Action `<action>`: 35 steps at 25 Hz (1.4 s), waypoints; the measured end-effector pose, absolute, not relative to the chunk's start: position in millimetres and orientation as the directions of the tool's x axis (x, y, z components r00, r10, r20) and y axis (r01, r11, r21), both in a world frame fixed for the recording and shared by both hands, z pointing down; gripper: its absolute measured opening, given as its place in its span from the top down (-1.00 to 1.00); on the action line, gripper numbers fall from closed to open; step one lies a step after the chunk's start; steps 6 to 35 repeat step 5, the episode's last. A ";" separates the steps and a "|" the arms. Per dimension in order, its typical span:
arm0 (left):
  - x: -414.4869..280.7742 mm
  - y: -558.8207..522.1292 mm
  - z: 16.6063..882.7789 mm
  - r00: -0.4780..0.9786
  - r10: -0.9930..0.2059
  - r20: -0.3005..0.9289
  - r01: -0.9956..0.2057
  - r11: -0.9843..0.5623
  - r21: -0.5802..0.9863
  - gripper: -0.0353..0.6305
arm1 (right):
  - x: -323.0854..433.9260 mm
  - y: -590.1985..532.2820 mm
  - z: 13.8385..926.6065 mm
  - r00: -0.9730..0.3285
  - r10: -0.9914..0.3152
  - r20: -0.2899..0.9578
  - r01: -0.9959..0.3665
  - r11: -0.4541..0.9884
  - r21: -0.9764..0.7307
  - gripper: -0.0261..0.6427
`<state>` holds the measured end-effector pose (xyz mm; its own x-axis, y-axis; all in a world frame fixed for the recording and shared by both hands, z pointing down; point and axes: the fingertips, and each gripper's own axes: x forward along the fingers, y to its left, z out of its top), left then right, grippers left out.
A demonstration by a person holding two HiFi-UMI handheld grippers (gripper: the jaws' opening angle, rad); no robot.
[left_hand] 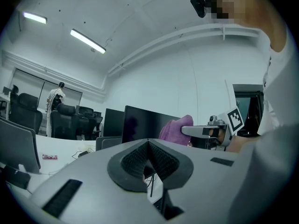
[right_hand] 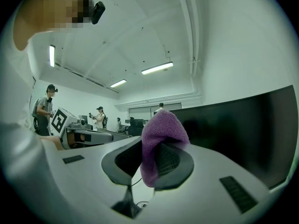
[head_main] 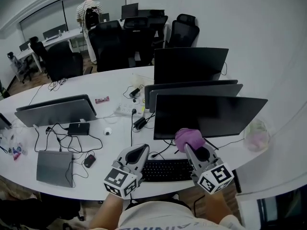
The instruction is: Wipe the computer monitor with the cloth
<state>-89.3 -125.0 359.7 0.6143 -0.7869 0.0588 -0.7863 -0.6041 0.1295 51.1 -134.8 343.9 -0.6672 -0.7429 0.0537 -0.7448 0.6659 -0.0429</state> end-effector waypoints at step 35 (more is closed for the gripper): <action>-90.3 -125.7 360.5 0.610 -0.790 0.061 -0.789 -0.599 0.136 0.88 | 50.4 -136.5 345.8 -0.672 -0.738 0.057 -0.740 0.671 -0.038 0.73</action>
